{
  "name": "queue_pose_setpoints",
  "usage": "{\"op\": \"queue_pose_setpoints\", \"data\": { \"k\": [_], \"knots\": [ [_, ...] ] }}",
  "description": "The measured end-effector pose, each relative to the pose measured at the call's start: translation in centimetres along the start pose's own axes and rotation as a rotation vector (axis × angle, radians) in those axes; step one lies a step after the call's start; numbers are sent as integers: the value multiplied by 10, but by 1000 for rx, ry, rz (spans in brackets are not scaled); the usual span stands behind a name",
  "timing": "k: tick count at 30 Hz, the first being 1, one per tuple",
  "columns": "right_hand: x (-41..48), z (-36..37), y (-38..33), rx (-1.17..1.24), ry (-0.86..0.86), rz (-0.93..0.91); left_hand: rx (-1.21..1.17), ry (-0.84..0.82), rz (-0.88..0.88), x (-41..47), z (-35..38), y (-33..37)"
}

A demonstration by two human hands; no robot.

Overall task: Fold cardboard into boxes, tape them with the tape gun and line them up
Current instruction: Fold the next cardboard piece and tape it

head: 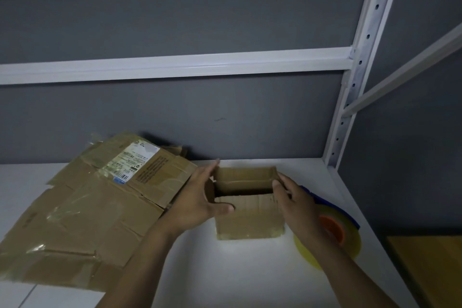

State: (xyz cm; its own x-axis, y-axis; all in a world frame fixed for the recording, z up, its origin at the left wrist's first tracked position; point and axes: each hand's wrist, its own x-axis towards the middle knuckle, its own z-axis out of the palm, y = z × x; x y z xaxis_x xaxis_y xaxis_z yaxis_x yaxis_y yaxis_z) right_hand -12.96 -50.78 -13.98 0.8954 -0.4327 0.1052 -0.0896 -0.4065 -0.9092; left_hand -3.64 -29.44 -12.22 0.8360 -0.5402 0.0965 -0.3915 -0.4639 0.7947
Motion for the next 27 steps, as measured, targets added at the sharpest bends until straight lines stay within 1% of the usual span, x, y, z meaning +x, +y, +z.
{"op": "queue_pose_setpoints", "data": {
  "k": [2, 5, 6, 8, 10, 12, 15, 16, 19, 24, 27],
  "knots": [
    [2, -1, 4, 34, -33, -17, -55, 33, 6, 0, 2, 1],
    [2, -4, 11, 21, -170, -26, -128, 37, 4, -3, 5, -2],
    [2, -5, 14, 7, -188, -28, -156, 41, -6, -5, 7, -4],
    [0, -5, 20, -3, -179, -42, -212, 58, -37, -12, 13, -8],
    [-2, -3, 24, 15, -165, -59, -253, 111, -72, -20, 26, -12],
    [-5, 0, 28, 37, -182, -61, -238, 142, -85, -27, 39, -13],
    [-9, 1, 32, 39, -224, -55, -154, 131, -61, -33, 54, -13],
    [-10, 1, 33, 33, -223, -57, -125, 149, -67, -36, 56, -8],
    [-11, -1, 30, 68, -207, -83, -60, 278, -45, -41, 54, 3],
    [-13, 0, -1, 117, -86, -183, -202, 390, -28, -56, 33, 24],
    [-22, 10, -31, 114, -53, -231, -280, 467, 14, -73, 6, 35]
  ]
}}
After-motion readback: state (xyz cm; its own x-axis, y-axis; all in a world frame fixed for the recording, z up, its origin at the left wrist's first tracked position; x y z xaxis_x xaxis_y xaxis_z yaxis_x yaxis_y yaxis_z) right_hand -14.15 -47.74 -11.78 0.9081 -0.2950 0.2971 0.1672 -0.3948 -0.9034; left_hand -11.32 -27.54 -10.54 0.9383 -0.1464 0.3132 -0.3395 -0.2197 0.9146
